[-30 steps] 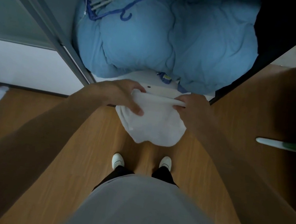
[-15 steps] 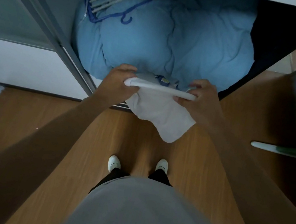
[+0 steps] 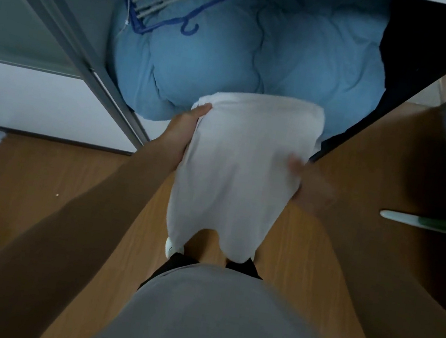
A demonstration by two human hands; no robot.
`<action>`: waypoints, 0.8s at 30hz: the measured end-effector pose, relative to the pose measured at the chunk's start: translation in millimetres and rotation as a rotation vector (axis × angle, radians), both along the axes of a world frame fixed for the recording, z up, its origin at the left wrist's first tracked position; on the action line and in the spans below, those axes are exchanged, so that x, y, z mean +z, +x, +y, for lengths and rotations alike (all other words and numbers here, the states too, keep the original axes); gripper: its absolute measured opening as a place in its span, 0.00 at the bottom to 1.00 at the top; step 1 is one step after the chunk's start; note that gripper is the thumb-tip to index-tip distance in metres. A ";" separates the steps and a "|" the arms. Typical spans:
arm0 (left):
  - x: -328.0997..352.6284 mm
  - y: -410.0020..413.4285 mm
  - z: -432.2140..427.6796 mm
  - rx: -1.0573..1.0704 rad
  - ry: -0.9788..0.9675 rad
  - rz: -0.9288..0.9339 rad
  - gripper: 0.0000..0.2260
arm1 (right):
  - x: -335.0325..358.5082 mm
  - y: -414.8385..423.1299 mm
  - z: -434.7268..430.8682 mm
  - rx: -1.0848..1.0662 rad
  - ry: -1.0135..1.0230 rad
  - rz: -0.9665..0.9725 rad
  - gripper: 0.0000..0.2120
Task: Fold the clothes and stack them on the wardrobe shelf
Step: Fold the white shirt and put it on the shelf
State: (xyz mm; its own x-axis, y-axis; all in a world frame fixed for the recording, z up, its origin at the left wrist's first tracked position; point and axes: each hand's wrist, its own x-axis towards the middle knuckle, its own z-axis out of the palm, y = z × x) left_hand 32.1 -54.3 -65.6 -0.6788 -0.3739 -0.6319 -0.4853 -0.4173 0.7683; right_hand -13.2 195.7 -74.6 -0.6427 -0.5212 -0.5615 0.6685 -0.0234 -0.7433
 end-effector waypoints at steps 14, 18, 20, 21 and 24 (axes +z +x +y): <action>-20.9 31.4 -37.3 -0.351 0.113 0.090 0.14 | -8.8 -8.1 -29.6 -0.163 0.114 -0.031 0.22; 2.0 20.4 -49.2 -0.274 -0.249 0.004 0.12 | 5.6 -31.6 -44.8 -0.016 0.391 0.126 0.16; 16.7 16.9 -59.3 -0.266 -0.370 0.023 0.11 | 20.9 -42.7 -59.7 0.091 0.555 0.276 0.18; 25.0 15.1 -64.8 -0.234 -0.383 0.046 0.11 | 30.5 -47.2 -68.5 0.086 0.600 0.343 0.18; 48.3 7.6 -83.3 -0.058 -0.304 0.140 0.13 | 59.1 -55.1 -94.8 -0.123 0.488 0.363 0.12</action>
